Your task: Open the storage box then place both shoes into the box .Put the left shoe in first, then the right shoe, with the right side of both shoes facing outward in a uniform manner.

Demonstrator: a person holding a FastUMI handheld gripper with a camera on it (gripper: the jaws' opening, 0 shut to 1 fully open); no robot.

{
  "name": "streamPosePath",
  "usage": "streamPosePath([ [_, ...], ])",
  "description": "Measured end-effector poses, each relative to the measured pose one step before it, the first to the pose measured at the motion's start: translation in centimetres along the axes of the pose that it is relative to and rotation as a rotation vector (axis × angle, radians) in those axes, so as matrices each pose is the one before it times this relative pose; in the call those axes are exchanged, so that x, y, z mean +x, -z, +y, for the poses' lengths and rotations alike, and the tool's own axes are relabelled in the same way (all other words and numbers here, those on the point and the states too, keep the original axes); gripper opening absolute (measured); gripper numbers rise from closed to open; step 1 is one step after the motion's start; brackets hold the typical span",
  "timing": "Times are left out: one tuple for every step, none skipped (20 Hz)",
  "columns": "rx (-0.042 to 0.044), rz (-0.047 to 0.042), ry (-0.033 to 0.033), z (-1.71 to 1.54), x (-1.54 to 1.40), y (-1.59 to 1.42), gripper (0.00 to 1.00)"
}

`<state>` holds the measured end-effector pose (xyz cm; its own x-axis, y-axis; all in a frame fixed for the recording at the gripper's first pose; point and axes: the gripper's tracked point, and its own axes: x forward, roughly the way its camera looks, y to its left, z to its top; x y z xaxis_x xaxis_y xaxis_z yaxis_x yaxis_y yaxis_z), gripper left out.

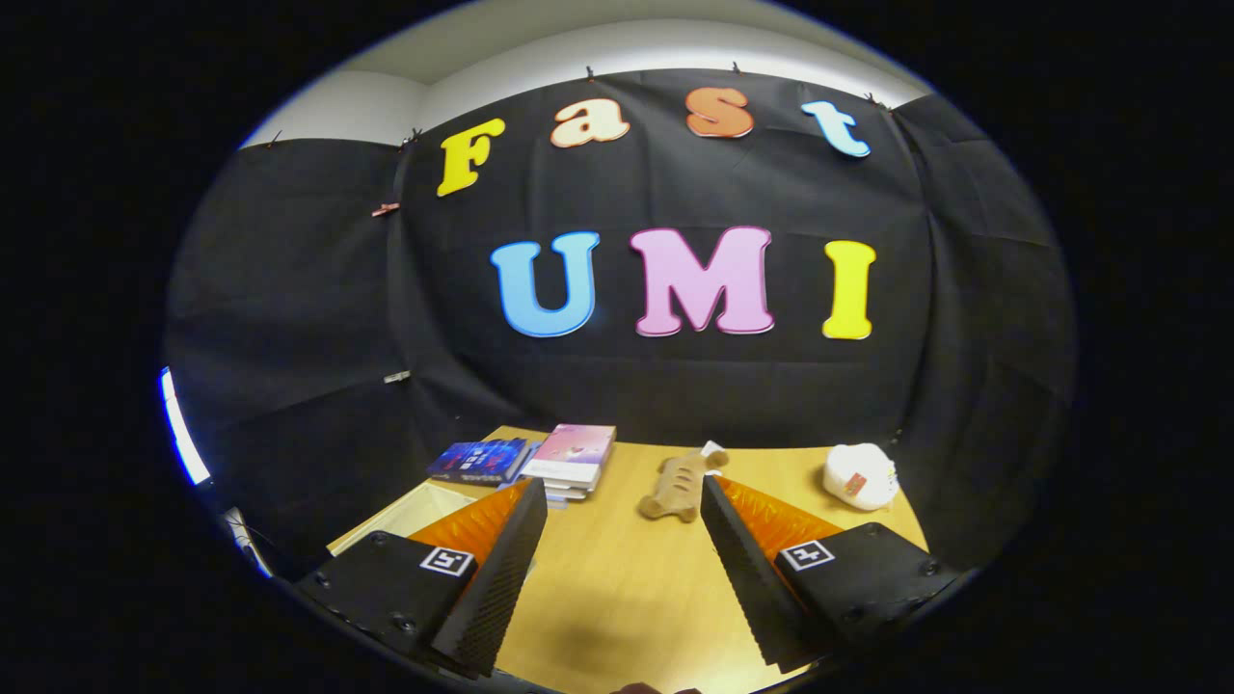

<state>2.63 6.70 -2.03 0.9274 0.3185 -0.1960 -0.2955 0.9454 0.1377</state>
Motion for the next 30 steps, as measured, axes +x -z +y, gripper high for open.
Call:
streamPosePath([
  [-0.00467, -0.03265, 0.03350, -1.812, -0.415, -0.676, 0.99],
  [-0.00956, -0.03577, 0.03093, -1.491, -0.248, -0.534, 0.99],
  [-0.01270, -0.02931, 0.02710, -1.509, -0.279, -0.628, 0.99],
  [-0.01018, -0.02700, 0.01738, -1.356, -0.709, -0.624, 0.99],
  [-0.00548, -0.02057, 0.00949, -1.013, -0.597, -0.455, 0.99],
  [0.00187, -0.01651, 0.00279, -0.704, -0.489, -0.187, 0.99],
  [0.00852, 0.00165, 0.00278, -0.489, -0.444, 0.126, 0.99],
  [0.02005, 0.00218, 0.01528, -0.571, -0.184, 0.412, 0.99],
  [0.02887, 0.01341, 0.01307, -0.374, -0.185, 0.355, 0.99],
  [0.01432, -0.00431, 0.00906, -0.213, -0.253, 0.387, 0.99],
  [0.00147, -0.00498, 0.01075, -0.290, -0.069, 0.204, 0.99],
  [-0.00675, -0.00985, 0.00368, -0.109, 0.002, 0.186, 0.99],
  [-0.01875, -0.00334, 0.01055, 0.053, -0.055, 0.166, 0.99],
  [-0.03335, -0.00328, 0.01590, -0.270, -0.208, 0.388, 0.99],
  [-0.04176, -0.00358, 0.00994, -0.091, -0.247, 0.263, 0.99],
  [-0.03855, -0.00566, 0.00623, 0.158, -0.365, -0.048, 0.99],
  [-0.02697, -0.00196, 0.00629, 0.051, -0.276, -0.075, 0.99],
  [-0.01648, 0.00152, 0.01208, -0.074, -0.224, 0.071, 0.98],
  [-0.00678, 0.00255, 0.00715, 0.169, -0.169, 0.100, 0.97],
  [-0.00455, -0.00063, 0.00576, 0.092, 0.012, 0.083, 0.96],
  [-0.00481, -0.00591, 0.00168, 0.116, 0.101, -0.190, 0.97],
  [-0.00590, -0.00791, 0.00409, -0.179, 0.054, -0.244, 0.98],
  [-0.00449, -0.00504, 0.00395, -0.137, 0.178, -0.187, 0.98],
  [-0.00320, 0.00009, 0.00448, -0.140, 0.051, -0.051, 0.98],
  [0.00069, 0.00015, 0.00040, 0.003, -0.003, 0.038, 0.98],
  [0.00519, 0.00203, -0.00336, 0.154, 0.019, 0.136, 0.98],
  [0.00447, 0.00422, -0.00268, 0.203, 0.016, 0.271, 0.98],
  [0.00456, 0.00409, 0.00153, 0.148, 0.070, 0.343, 0.98],
  [0.00320, 0.00229, 0.00182, 0.032, 0.072, 0.126, 0.98],
  [0.00047, 0.00098, 0.00091, 0.075, 0.138, -0.008, 0.98],
])
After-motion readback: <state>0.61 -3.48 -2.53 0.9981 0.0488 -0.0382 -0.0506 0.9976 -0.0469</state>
